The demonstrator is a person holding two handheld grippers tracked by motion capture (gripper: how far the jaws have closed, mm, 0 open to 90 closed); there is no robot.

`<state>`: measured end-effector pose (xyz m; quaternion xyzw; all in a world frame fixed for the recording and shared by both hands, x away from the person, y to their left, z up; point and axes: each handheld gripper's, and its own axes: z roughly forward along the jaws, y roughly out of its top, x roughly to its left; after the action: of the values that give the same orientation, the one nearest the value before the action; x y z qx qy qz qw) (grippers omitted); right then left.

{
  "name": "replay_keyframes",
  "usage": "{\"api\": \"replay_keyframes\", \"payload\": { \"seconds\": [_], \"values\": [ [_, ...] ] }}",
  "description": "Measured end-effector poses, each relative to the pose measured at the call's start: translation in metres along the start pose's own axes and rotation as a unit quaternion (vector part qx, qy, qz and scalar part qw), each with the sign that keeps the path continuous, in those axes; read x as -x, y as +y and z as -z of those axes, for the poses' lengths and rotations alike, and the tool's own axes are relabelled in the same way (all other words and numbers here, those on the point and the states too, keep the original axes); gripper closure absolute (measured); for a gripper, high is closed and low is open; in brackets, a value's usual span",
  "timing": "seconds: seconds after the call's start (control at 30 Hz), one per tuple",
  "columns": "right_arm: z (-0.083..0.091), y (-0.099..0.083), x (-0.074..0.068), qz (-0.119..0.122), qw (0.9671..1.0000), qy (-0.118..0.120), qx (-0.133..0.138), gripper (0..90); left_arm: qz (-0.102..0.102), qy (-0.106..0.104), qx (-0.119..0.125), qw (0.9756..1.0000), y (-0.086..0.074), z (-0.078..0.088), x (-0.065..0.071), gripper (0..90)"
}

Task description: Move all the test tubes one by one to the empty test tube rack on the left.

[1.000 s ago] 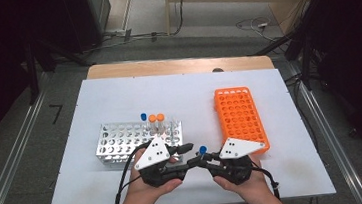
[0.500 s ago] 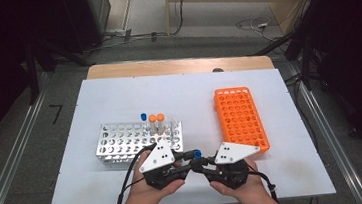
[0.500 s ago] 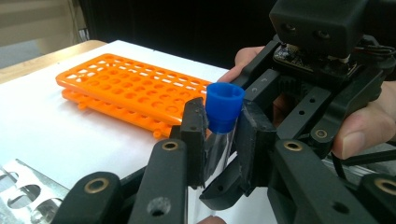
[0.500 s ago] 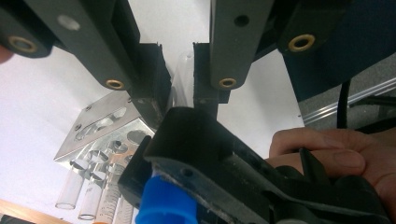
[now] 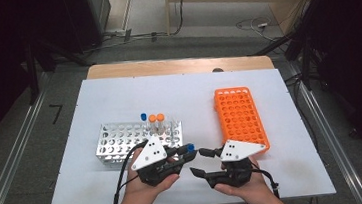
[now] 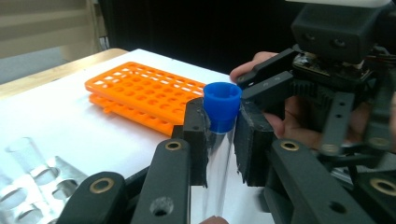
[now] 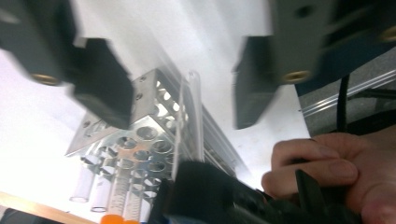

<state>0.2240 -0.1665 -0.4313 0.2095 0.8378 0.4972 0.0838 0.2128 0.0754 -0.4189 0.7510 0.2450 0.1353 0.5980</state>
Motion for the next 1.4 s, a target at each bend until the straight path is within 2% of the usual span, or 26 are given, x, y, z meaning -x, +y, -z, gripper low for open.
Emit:
{"api": "replay_keyframes", "payload": {
  "seconds": [0.07, 0.17, 0.2, 0.3, 0.47, 0.6, 0.77, 0.93, 1.0, 1.2, 1.4],
  "values": [
    [0.003, -0.001, 0.003, -0.005, 1.0, -0.006, 0.004, 17.5, 0.0, 0.005, 0.0, 1.0, 0.0, 0.002, -0.002, 76.2],
    [0.008, -0.003, 0.009, -0.007, 1.0, -0.002, 0.003, 3.4, 0.003, 0.012, 0.003, 0.9999, 0.0, 0.006, -0.006, 76.2],
    [0.01, -0.003, 0.011, -0.008, 1.0, -0.001, 0.002, 1.2, 0.004, 0.015, 0.004, 0.9999, 0.0, 0.008, -0.007, 76.2],
    [0.019, -0.006, 0.02, -0.016, 0.9998, -0.002, 0.013, 0.0, 0.006, 0.023, 0.008, 0.9997, 0.001, 0.013, -0.012, 76.2],
    [0.037, -0.012, 0.034, -0.031, 0.9987, -0.032, 0.026, 0.0, 0.011, 0.043, 0.012, 0.9989, 0.002, 0.025, -0.022, 76.2],
    [0.052, -0.021, 0.045, -0.041, 0.9974, -0.053, 0.027, 0.0, 0.014, 0.067, 0.019, 0.9974, 0.004, 0.039, -0.033, 76.3],
    [0.073, -0.034, 0.057, -0.055, 0.9948, -0.081, 0.029, 0.0, 0.018, 0.107, 0.029, 0.9937, 0.008, 0.059, -0.055, 76.3],
    [0.09, -0.046, 0.068, -0.064, 0.9927, -0.098, 0.028, 0.0, 0.026, 0.141, 0.034, 0.9891, 0.014, 0.07, -0.075, 76.3],
    [0.094, -0.051, 0.071, -0.07, 0.9917, -0.105, 0.024, 0.0, 0.023, 0.156, 0.034, 0.9869, 0.015, 0.072, -0.081, 76.3],
    [0.099, -0.058, 0.078, -0.074, 0.9904, -0.115, 0.018, 0.0, 0.039, 0.186, 0.048, 0.9806, 0.014, 0.073, -0.1, 76.3],
    [0.101, -0.059, 0.081, -0.078, 0.9898, -0.118, 0.019, 0.0, 0.048, 0.216, 0.04, 0.9745, 0.007, 0.066, -0.114, 76.3]
  ]
}}
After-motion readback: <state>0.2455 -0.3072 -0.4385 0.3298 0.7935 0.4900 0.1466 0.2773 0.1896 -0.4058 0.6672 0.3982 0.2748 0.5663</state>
